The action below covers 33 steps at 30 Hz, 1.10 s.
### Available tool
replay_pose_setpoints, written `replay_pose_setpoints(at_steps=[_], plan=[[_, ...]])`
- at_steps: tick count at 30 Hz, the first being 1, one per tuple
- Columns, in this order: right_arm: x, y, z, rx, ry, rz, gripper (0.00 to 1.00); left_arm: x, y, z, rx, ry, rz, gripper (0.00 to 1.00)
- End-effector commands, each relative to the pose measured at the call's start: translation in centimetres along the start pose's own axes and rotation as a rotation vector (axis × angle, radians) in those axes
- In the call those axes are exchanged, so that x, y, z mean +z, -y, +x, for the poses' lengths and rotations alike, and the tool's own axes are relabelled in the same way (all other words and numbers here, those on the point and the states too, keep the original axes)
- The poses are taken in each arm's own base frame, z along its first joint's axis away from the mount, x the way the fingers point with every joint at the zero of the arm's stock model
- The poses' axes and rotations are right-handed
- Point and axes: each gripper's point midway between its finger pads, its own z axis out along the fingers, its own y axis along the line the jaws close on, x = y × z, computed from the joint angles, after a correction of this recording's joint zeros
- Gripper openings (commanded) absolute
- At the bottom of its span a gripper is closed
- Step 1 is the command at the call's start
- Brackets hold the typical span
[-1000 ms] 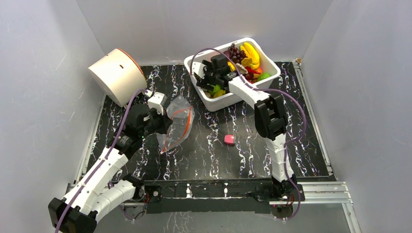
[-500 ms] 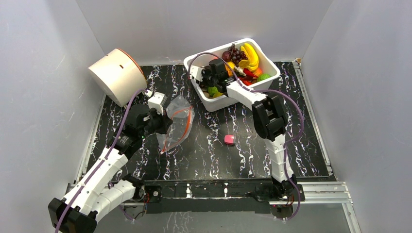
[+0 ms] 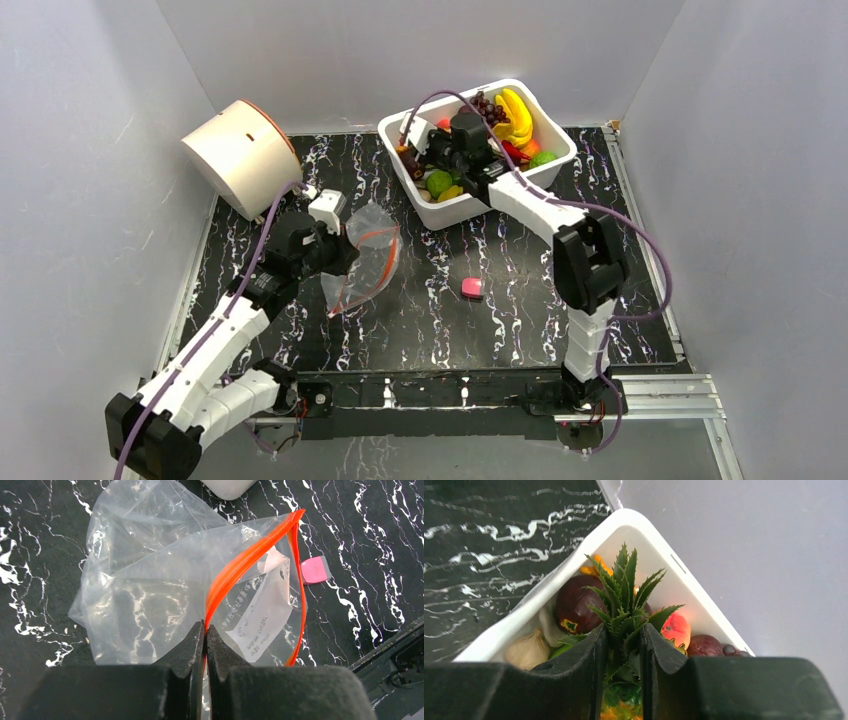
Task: Place the food in the zip-top bag and seal the zipper
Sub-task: Pick up the fake fruit from the bin.
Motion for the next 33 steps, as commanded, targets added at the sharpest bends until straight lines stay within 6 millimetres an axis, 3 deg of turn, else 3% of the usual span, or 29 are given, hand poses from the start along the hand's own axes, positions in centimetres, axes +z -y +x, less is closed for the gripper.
replay_pose_setpoints(at_steps=[1,5,13,21,28,33], plan=[[-4.6,5.2,-7.9,0.038,0.225,0.171,0.06,-0.1,0.7,-1.5,-0.054,0.019,0.017,0.00],[-7.7,5.6,-9.6,0.101,0.271,0.194,0.05,-0.2,1.0,-2.3,-0.082,0.025,0.019,0.00],[-14.7,2.9,-13.7,0.247,0.462,0.131,0.06,0.4,2.2,-3.2,-0.134,0.001,0.065,0.00],[-22.1,0.9,-18.0,0.270,0.658,0.073,0.05,0.9,3.9,-4.0,-0.199,-0.003,0.144,0.00],[-26.4,-2.2,-20.8,0.324,0.812,-0.056,0.05,1.5,5.2,-4.5,-0.264,-0.014,0.204,0.00],[-29.8,-6.1,-23.3,0.311,0.972,-0.204,0.06,1.7,5.5,-4.9,-0.304,-0.009,0.215,0.00]])
